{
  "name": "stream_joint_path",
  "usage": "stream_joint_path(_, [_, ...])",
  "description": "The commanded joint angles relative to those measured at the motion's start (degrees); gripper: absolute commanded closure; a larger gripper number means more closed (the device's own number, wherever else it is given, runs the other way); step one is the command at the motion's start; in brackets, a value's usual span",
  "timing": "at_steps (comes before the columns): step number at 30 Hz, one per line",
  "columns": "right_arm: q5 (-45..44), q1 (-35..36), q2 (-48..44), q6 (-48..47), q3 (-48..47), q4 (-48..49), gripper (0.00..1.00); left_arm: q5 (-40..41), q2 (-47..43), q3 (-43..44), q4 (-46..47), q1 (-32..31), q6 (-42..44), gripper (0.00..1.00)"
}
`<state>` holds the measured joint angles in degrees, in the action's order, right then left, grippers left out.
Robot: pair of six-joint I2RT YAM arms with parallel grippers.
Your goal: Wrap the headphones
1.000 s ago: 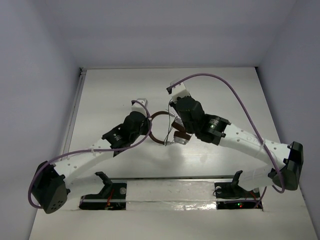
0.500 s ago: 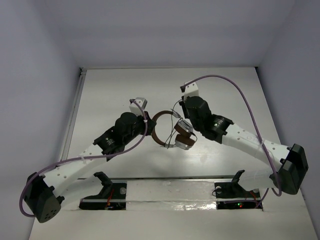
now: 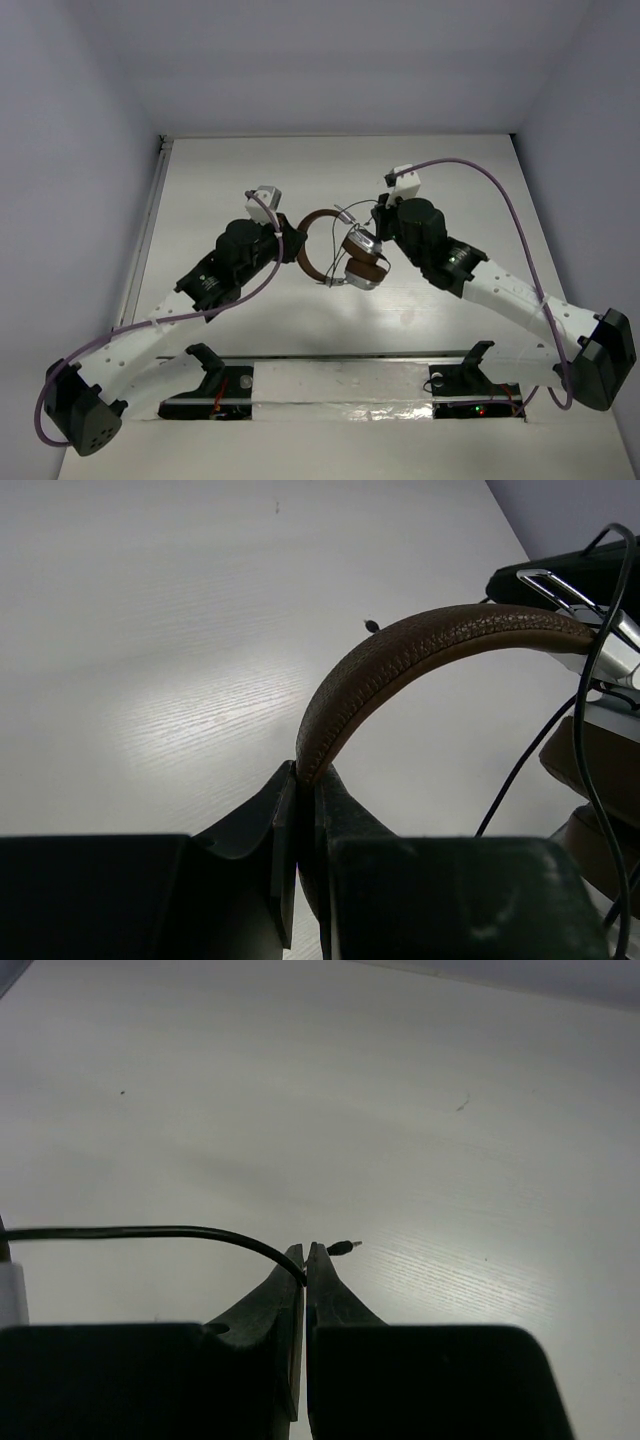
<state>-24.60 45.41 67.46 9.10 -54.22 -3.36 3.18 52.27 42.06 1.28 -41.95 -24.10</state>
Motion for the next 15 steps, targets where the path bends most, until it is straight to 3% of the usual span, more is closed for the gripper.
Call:
stream_joint_path(1, [3.8, -0.9, -1.9, 2.3, 2.0, 5.5, 1.0, -2.4, -2.9, 2.9, 6.1, 3.0, -3.0, 1.0])
stream_joint_path(10, [11.5, -1.5, -1.7, 5.0, 5.8, 11.0, 1.0, -9.1, -3.1, 3.5, 11.2, 8.9, -6.7, 1.0])
stream_joint_path(15, [16.8, -1.5, -1.2, 6.9, 8.0, 15.7, 1.0, -7.8, -1.9, 3.2, 15.1, 8.9, -9.7, 1.0])
